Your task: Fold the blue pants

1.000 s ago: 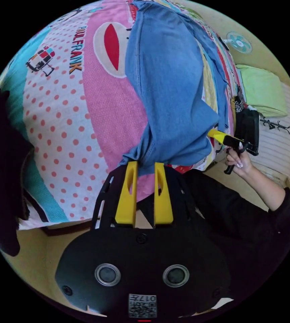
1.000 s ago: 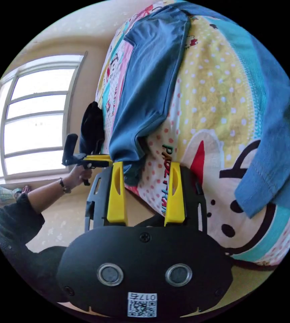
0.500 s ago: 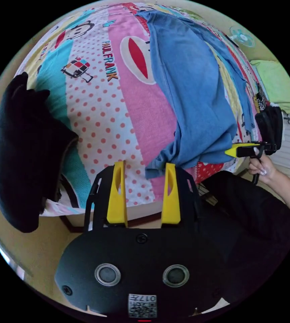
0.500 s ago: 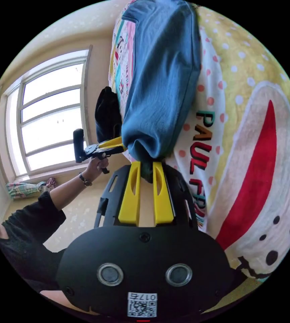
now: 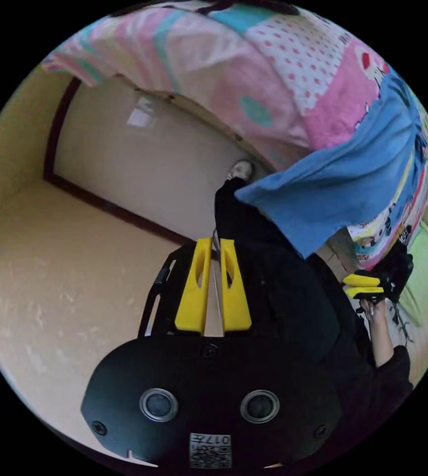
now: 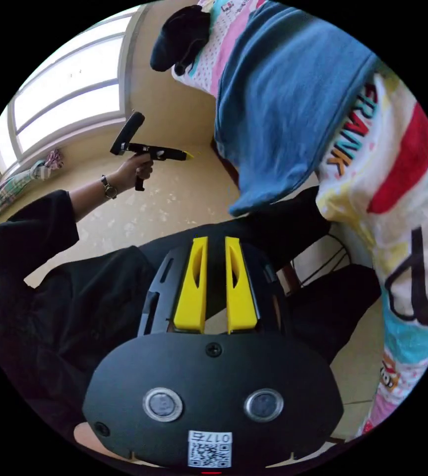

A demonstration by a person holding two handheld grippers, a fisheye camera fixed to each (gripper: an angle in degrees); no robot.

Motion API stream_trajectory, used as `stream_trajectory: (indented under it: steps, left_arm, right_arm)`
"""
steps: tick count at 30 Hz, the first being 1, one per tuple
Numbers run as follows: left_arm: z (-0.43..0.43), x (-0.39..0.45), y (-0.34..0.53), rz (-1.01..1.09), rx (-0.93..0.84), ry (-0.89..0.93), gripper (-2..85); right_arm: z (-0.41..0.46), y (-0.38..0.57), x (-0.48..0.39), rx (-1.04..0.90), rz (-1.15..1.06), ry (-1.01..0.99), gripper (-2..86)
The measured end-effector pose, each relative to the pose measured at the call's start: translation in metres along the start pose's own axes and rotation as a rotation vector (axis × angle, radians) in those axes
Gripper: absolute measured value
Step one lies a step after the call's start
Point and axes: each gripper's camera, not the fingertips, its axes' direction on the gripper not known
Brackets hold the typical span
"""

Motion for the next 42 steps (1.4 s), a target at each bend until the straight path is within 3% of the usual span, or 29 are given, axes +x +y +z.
stream_trajectory:
  steps: [2, 4, 10, 13, 15, 17, 20, 22, 24, 25, 27, 30, 33, 37, 42]
  left_arm:
    - [-0.009, 0.013, 0.009, 0.002, 0.061, 0.057, 5.5]
    - [-0.021, 0.054, 0.009, 0.091, 0.14, 0.109, 6.3]
    - [-0.039, 0.313, -0.038, 0.616, 0.259, 0.198, 12.0]
    - [-0.022, 0.422, -0.079, 0.706, 0.255, 0.215, 11.8]
    - [0.024, 0.477, -0.117, 0.667, 0.032, 0.081, 9.9]
    - [0.038, 0.487, -0.126, 0.598, -0.012, -0.041, 5.0]
    - [0.033, 0.473, -0.12, 0.596, -0.037, -0.04, 3.7]
    - [0.041, 0.452, -0.107, 0.647, -0.126, 0.056, 3.0]
    - [0.061, 0.407, -0.076, 0.698, -0.256, 0.359, 2.7]
    - [0.066, 0.395, -0.068, 0.695, -0.27, 0.426, 2.7]
    - [0.09, 0.339, -0.036, 0.578, -0.315, 0.61, 2.4]
    - [0.103, 0.267, -0.004, 0.25, -0.245, 0.505, 2.7]
    - [0.079, 0.241, 0.009, 0.171, -0.136, 0.542, 7.2]
    - [0.038, 0.297, 0.0, 0.374, -0.082, 0.468, 8.2]
    - [0.041, 0.435, 0.013, 0.76, -0.139, 0.482, 13.4]
  right_arm:
    - [-0.044, 0.037, 0.008, 0.114, 0.064, 0.076, 8.4]
    - [-0.116, 0.084, 0.022, 0.349, 0.218, 0.204, 9.0]
    - [-0.233, 0.135, 0.053, 0.716, 0.448, 0.34, 11.4]
    - [-0.232, 0.122, 0.078, 0.652, 0.458, 0.257, 11.4]
    - [-0.224, 0.121, 0.08, 0.582, 0.447, 0.279, 8.5]
    - [-0.224, 0.131, 0.073, 0.506, 0.43, 0.304, 4.4]
    - [-0.222, 0.17, 0.044, 0.417, 0.339, 0.398, 2.5]
    - [-0.212, 0.217, 0.018, 0.365, 0.267, 0.449, 1.8]
    - [-0.202, 0.257, 0.001, 0.346, 0.263, 0.45, 1.4]
    - [-0.19, 0.282, -0.006, 0.323, 0.259, 0.452, 1.3]
    - [-0.166, 0.313, -0.006, 0.27, 0.283, 0.458, 1.1]
    - [-0.125, 0.351, 0.003, 0.174, 0.373, 0.537, 0.9]
    - [-0.125, 0.374, -0.006, 0.259, 0.409, 0.452, 0.9]
    - [-0.141, 0.396, -0.051, 0.424, 0.288, 0.29, 0.9]
    - [-0.159, 0.41, -0.098, 0.52, 0.092, 0.137, 1.1]
